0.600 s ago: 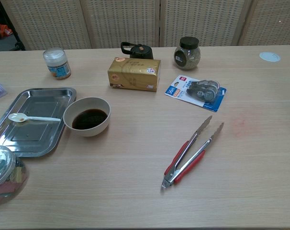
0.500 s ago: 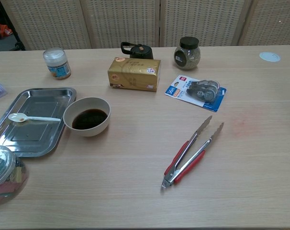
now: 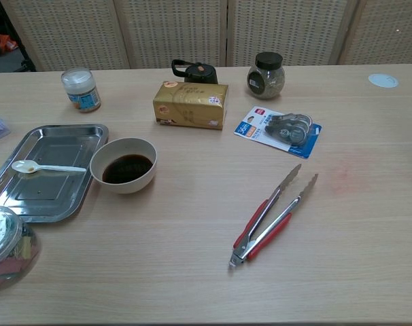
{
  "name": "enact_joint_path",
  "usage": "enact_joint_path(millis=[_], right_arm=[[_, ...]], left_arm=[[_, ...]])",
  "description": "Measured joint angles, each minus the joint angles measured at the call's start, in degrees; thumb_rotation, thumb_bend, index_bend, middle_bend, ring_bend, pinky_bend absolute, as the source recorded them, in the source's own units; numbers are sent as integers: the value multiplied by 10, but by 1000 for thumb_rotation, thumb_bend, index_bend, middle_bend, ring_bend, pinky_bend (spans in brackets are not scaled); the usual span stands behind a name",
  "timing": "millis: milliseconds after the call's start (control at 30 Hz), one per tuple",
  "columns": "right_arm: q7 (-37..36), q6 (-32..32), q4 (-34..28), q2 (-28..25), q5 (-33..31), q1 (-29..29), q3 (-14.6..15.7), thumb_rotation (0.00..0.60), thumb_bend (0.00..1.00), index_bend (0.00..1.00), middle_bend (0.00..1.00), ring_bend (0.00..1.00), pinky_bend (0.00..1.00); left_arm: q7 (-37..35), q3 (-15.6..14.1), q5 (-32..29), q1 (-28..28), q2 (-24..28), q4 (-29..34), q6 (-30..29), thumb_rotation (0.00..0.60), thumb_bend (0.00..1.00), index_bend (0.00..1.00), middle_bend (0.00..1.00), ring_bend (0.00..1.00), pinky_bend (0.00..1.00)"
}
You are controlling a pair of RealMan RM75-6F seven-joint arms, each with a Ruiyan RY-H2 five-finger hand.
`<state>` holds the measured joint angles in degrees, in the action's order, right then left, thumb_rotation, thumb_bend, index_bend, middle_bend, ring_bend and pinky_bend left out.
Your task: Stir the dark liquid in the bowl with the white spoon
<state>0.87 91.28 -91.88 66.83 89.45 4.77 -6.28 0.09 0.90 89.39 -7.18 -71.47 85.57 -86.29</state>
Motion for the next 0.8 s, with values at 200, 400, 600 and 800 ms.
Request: enact_joint_path(millis=[200, 400, 600, 800], right_arm=[[-19, -5, -5, -5, 1, 1, 2, 600, 0, 0, 0, 0, 0], [-31, -7, -6, -10, -1, 1, 2, 600, 0, 0, 0, 0, 0], [-37, -12, -5, -12, -6, 2, 0, 600, 0, 0, 0, 0, 0], [-48, -19, -5, -14, -11, 4, 0, 600, 0, 0, 0, 0, 0]], left_arm=[[3, 20, -29, -39, -15, 7, 72, 600, 171, 412, 0, 0, 0], [54, 48, -107, -93, -30, 31, 173, 600, 210, 440, 0, 0, 0], [115, 72, -179, -133, -65, 21, 226, 600, 271, 448, 0, 0, 0], [137, 87, -225, -165, -113, -28, 261, 600, 278, 469, 0, 0, 0]])
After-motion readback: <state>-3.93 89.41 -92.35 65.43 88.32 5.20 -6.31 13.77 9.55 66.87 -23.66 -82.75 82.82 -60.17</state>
